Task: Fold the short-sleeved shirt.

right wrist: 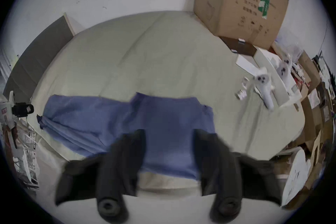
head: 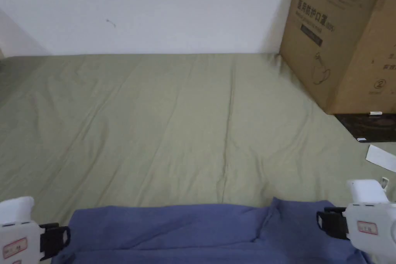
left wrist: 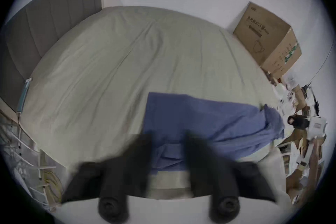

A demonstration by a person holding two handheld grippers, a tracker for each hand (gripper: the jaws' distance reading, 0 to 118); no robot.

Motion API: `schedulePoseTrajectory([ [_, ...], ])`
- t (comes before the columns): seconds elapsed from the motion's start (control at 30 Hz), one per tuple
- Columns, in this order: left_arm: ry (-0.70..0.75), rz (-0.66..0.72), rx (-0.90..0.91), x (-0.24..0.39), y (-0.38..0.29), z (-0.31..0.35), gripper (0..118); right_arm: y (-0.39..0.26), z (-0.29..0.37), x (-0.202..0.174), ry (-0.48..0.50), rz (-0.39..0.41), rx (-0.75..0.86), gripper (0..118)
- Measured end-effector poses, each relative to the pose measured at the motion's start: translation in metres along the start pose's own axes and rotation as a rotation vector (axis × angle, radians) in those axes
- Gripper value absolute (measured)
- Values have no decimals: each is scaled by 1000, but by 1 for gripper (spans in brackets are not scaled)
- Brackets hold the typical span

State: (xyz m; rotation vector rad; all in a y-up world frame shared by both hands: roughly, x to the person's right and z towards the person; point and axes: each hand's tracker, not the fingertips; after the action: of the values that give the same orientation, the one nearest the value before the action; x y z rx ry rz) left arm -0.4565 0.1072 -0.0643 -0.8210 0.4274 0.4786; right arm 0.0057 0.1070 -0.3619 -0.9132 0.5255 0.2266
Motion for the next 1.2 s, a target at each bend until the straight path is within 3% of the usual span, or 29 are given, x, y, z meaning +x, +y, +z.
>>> schedulePoseTrajectory([
  [0.17,-30,59,13,-5,-9,-5,0,5,-35,-62,32,16,6,3],
  [0.33,-50,199,37,-36,-22,1,2,2,-58,-110,63,106,-65,3],
  [0.37,-77,252,50,-46,-25,3,11,2,-58,-116,84,107,-69,3],
  [0.43,-114,336,51,-62,-30,4,65,2,-60,-126,107,97,-74,3],
  [0.47,-126,367,44,-68,-33,2,87,3,-61,-131,117,101,-81,3],
  [0.5,-141,386,44,-72,-37,-1,101,2,-63,-137,125,115,-86,3],
  [0.63,-203,397,14,-78,-48,-16,112,0,-66,-154,122,173,-105,3],
  [0.83,-367,612,-117,-77,-64,-60,112,-3,-68,-166,166,177,-129,3],
  [0.97,-401,636,-66,-88,-66,-65,109,-4,-66,-172,172,209,-135,3],
  [1.0,-411,644,-79,-91,-64,-66,89,-4,-65,-173,169,215,-136,3],
  [1.07,-407,665,-78,-95,-64,-66,14,-3,-65,-175,170,219,-137,3],
  [1.1,-397,678,-78,-97,-64,-70,8,-3,-66,-176,171,219,-139,3],
  [1.2,-377,675,-131,-97,-67,-89,9,-2,-67,-178,179,213,-145,3],
])
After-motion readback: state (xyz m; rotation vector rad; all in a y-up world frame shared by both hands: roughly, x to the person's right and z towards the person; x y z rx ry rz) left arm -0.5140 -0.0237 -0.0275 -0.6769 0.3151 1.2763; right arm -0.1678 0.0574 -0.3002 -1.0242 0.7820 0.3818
